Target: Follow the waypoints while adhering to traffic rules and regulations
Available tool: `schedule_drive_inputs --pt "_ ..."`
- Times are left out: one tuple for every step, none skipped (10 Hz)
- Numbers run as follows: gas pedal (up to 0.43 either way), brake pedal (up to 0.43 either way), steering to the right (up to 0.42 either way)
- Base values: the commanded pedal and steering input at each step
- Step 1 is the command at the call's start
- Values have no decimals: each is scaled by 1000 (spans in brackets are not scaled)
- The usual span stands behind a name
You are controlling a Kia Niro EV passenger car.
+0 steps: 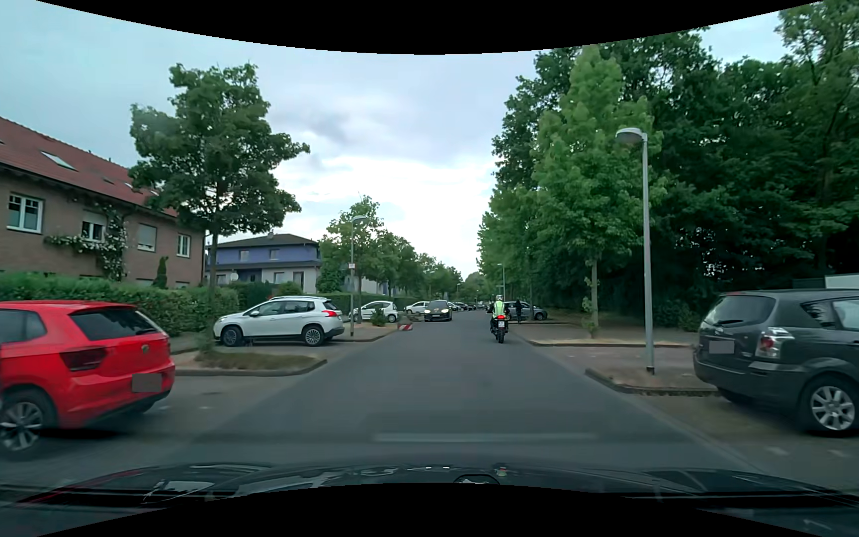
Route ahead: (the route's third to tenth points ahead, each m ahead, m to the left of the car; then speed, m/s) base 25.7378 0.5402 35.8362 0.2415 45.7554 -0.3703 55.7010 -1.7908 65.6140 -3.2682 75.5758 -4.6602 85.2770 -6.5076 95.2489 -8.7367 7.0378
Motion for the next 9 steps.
schedule_drive_inputs --pt "130 0 9" --pt "130 0 9" --pt "130 0 9" --pt "130 0 9" --pt "130 0 9" --pt "130 0 9" --pt "130 0 9" --pt "130 0 9" --pt "130 0 9"
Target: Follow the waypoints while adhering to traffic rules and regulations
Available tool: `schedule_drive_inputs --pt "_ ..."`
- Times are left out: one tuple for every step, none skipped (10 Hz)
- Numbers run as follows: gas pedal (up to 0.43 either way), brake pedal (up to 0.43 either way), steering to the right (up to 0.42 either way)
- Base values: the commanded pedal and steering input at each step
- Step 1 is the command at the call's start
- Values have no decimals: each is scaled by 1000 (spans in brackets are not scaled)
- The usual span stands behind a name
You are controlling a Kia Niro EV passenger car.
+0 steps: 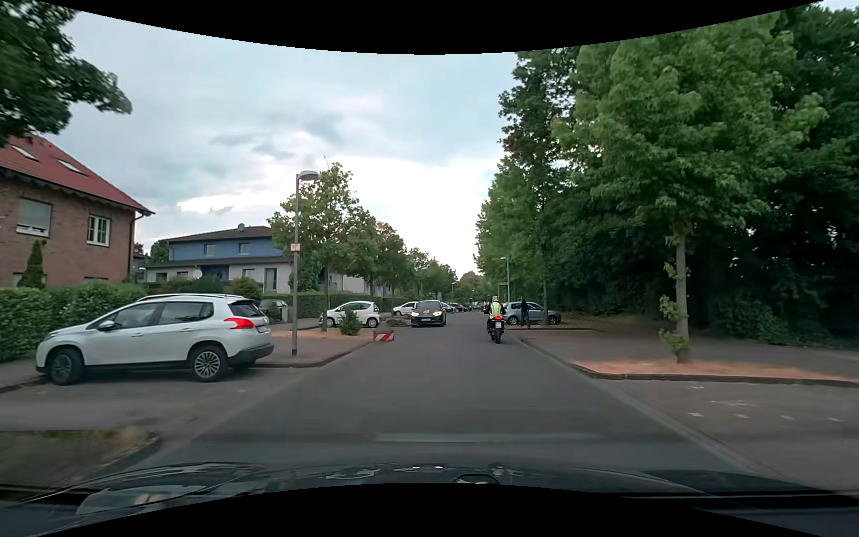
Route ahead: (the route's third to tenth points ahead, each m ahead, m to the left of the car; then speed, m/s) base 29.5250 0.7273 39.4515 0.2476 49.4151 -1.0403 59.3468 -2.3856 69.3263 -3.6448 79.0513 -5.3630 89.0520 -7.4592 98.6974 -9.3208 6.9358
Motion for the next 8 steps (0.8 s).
schedule_drive_inputs --pt "130 0 8" --pt "130 0 8" --pt "130 0 8" --pt "130 0 8" --pt "130 0 8" --pt "130 0 8" --pt "130 0 9" --pt "130 0 9"
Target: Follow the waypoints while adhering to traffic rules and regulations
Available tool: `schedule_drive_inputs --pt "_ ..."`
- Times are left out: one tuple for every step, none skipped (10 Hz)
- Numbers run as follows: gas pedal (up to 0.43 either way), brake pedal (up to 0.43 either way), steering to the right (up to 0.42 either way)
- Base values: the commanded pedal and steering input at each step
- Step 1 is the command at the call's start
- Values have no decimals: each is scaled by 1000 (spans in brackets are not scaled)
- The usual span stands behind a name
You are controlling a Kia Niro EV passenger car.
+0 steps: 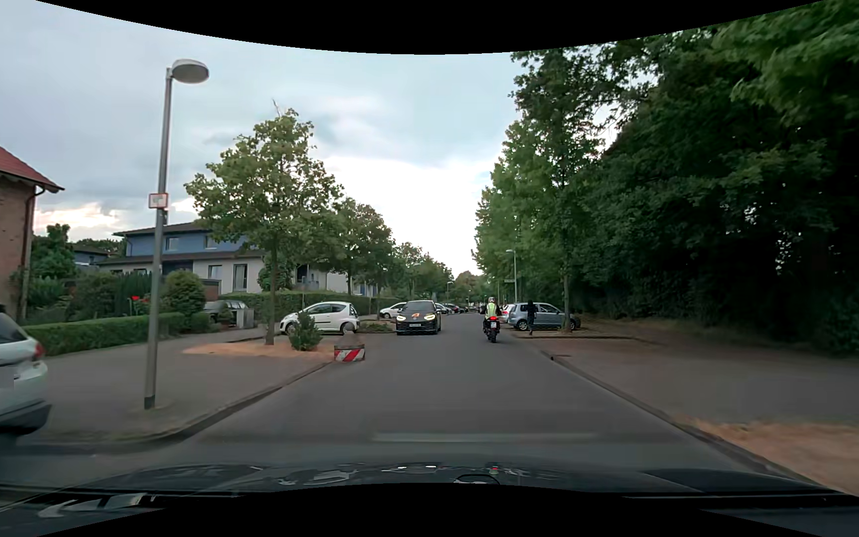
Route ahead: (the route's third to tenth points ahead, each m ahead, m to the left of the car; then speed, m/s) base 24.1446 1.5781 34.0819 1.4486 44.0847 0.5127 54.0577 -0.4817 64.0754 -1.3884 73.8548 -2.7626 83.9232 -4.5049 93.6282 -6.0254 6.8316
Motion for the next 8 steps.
schedule_drive_inputs --pt "130 0 12" --pt "130 0 20" --pt "130 0 26" --pt "118 0 33" --pt "118 0 48" --pt "118 0 68" --pt "118 0 70" --pt "118 0 71"
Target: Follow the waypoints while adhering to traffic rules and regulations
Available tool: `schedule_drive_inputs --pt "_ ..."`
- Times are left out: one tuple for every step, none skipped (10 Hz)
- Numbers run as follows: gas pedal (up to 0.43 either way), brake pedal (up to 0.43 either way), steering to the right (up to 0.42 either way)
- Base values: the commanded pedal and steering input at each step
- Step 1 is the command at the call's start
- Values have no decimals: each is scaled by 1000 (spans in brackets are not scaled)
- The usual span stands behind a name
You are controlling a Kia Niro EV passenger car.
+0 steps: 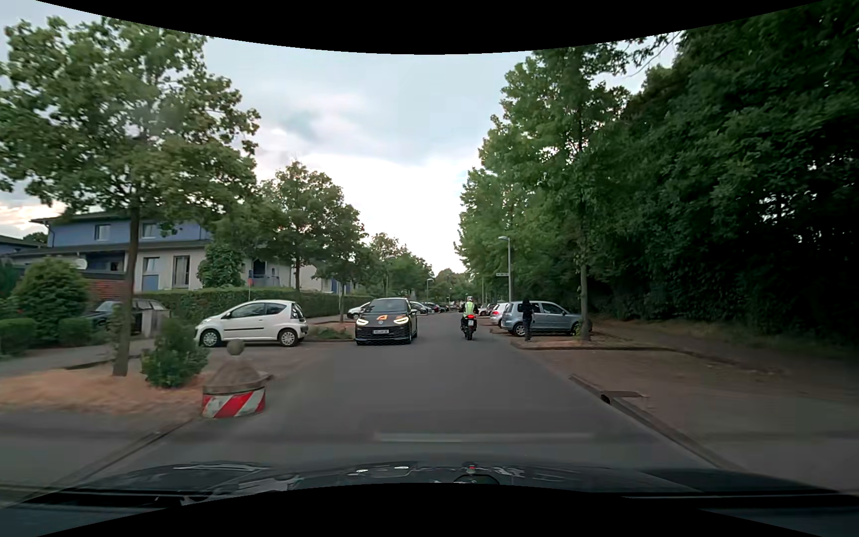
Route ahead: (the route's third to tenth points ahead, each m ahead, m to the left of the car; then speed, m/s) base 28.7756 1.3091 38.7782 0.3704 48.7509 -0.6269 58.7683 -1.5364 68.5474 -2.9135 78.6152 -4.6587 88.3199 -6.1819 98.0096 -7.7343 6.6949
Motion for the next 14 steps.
schedule_drive_inputs --pt "118 0 76" --pt "118 0 86" --pt "118 0 104" --pt "118 0 96" --pt "118 0 83" --pt "118 0 60" --pt "110 0 34" --pt "110 0 10" --pt "110 0 -6" --pt "110 0 -22" --pt "110 0 -38" --pt "110 0 -51" --pt "110 0 -56" --pt "110 0 -55"
